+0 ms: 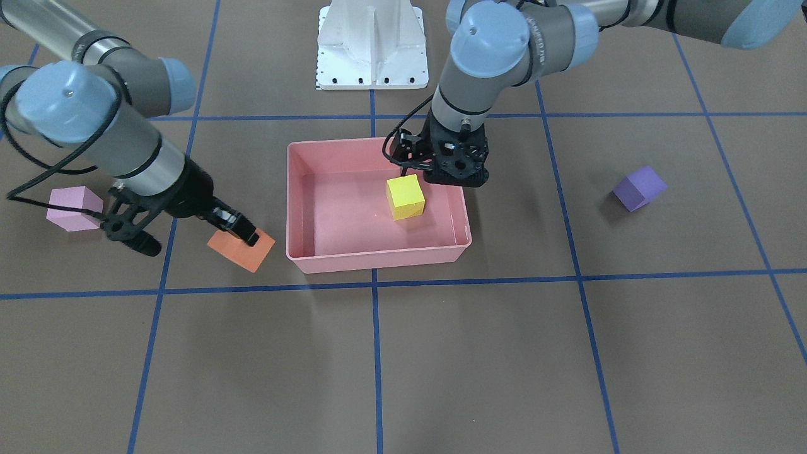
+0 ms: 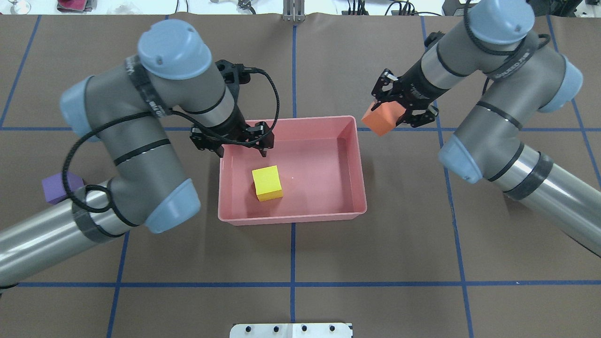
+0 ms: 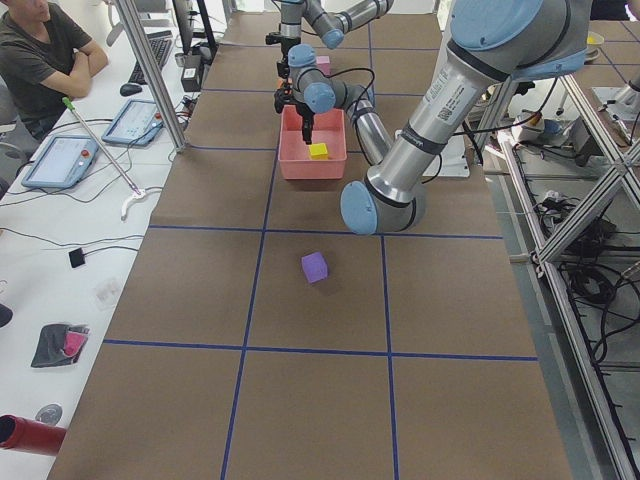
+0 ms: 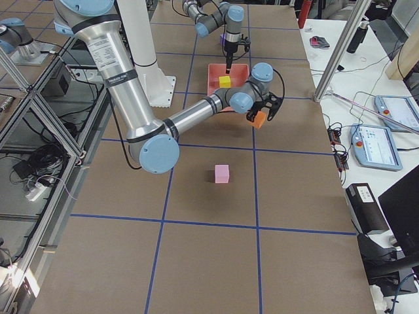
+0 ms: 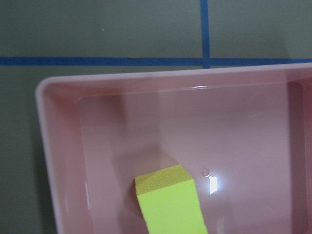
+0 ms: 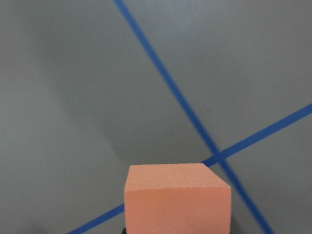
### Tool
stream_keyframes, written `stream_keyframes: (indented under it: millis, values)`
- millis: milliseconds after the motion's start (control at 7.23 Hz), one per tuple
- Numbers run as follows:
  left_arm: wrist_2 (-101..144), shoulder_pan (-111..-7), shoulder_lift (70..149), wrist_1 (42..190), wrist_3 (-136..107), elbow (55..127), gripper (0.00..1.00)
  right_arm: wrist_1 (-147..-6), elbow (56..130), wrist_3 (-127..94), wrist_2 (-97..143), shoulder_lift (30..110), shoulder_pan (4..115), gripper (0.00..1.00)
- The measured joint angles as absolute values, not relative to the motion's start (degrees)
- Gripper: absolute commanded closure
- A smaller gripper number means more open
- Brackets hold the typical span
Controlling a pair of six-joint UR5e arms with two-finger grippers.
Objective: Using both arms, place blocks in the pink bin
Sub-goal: 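Drop the orange cube into the bin with the right gripper while the left withdraws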
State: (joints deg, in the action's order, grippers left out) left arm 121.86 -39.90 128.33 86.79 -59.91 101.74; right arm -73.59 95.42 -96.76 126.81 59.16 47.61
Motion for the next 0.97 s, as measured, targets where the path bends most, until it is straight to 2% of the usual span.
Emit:
stream_keyframes:
  millis: [415, 553, 692, 969]
  values:
    - [126.51, -48.98, 112.70, 86.84, -43.95, 110.55, 0.00, -78.25, 97.69, -101.11, 121.16, 53.40, 39.81, 1.00]
    - [126.76, -50.94, 107.90, 87.05, -37.71, 111.68, 0.00, -79.11, 98.38, -101.53, 118.56, 52.95, 37.06, 0.60]
    - [126.51, -51.90, 104.54, 87.27, -32.32, 111.81, 0.01, -79.77, 98.80, -101.65, 116.12, 53.10, 34.50, 0.02]
    - [125.80, -53.57, 99.94, 87.20, -26.83, 110.38, 0.01, -80.19, 99.04, -101.34, 113.37, 54.31, 31.97, 0.00]
